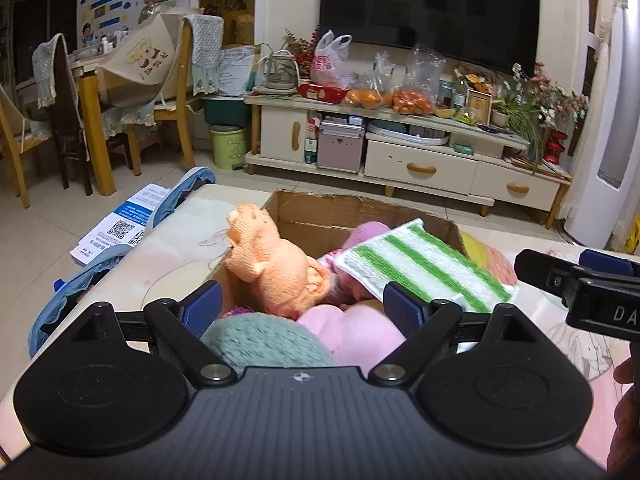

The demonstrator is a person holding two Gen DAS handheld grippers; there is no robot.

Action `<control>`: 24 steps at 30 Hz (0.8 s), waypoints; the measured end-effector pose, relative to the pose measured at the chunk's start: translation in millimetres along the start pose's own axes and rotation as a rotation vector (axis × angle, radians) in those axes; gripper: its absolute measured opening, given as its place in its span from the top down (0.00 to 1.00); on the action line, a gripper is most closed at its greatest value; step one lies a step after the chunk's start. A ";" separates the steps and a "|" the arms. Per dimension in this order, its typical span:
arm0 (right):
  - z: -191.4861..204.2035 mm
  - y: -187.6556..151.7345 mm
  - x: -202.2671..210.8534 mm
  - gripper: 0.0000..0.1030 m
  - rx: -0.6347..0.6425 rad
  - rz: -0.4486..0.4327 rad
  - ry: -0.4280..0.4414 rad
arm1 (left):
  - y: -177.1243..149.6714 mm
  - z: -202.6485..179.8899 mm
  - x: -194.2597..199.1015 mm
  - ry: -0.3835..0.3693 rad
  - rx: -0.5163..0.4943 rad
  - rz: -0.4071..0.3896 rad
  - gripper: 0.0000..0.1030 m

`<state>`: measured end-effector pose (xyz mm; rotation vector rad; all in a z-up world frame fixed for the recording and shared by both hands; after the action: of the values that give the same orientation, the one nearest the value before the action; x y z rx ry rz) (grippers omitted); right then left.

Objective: Organize soft objects

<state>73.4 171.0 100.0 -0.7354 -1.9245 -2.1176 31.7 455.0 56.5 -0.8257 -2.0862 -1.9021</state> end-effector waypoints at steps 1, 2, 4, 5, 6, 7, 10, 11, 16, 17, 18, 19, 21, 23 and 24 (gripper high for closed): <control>-1.5 -1.5 2.9 0.01 -0.003 0.002 -0.010 | -1.1 -1.9 1.0 -0.001 -0.006 -0.001 0.00; -3.1 -2.9 6.1 0.01 -0.005 0.003 -0.021 | -2.2 -3.8 2.1 -0.002 -0.010 -0.002 0.00; -6.0 -5.6 12.4 0.01 -0.007 0.005 -0.036 | -5.5 -6.2 5.2 -0.009 -0.011 0.003 0.00; -7.9 -7.0 16.3 0.01 -0.011 0.011 -0.043 | -7.5 -7.5 7.1 -0.014 -0.011 0.005 0.00; -10.3 -8.8 20.4 0.01 -0.015 0.013 -0.046 | -10.3 -9.2 9.2 -0.020 -0.013 0.007 0.00; -12.3 -10.4 24.4 0.01 -0.017 0.015 -0.051 | -12.9 -11.9 11.3 -0.024 -0.016 0.011 0.00; -16.3 -15.9 36.7 0.01 -0.021 0.021 -0.064 | -21.4 -19.0 17.9 -0.023 -0.027 0.020 0.00; -17.0 -18.3 40.6 0.01 -0.019 0.024 -0.067 | -24.6 -21.0 20.5 -0.024 -0.028 0.023 0.00; -23.4 -31.4 61.2 0.01 -0.001 0.039 -0.091 | -37.3 -31.6 34.5 -0.028 -0.042 0.034 0.00; -24.7 -34.0 65.1 0.01 0.003 0.044 -0.093 | -39.4 -34.2 37.1 -0.024 -0.052 0.035 0.00; -26.2 -36.4 69.2 0.01 0.006 0.047 -0.097 | -42.2 -36.7 40.4 -0.021 -0.061 0.034 0.00; -27.8 -38.4 73.4 0.01 0.005 0.050 -0.101 | -44.4 -39.2 42.8 -0.019 -0.065 0.036 0.00; -30.8 -42.7 81.8 0.01 0.002 0.051 -0.109 | -49.7 -43.1 48.0 -0.022 -0.069 0.044 0.00; -32.8 -46.0 89.7 0.01 0.000 0.053 -0.117 | -51.9 -45.5 50.5 -0.026 -0.071 0.049 0.00; -33.0 -47.8 93.3 0.01 0.003 0.054 -0.116 | -54.3 -46.6 53.3 -0.026 -0.075 0.050 0.00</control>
<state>-36.3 163.3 101.1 -0.9175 -1.9410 -2.0819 -50.8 423.3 43.9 -0.9146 -2.0010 -1.9640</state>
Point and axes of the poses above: each gripper's, at about its wrist camera, not at the fingertips, and x roughly against the way its jaws point, z to its left, y to its top, the point moved 1 cm from there along -x, roughly the way its jaws point, and after that the axes turned 15 degrees about -y, right-handed, at the moved point
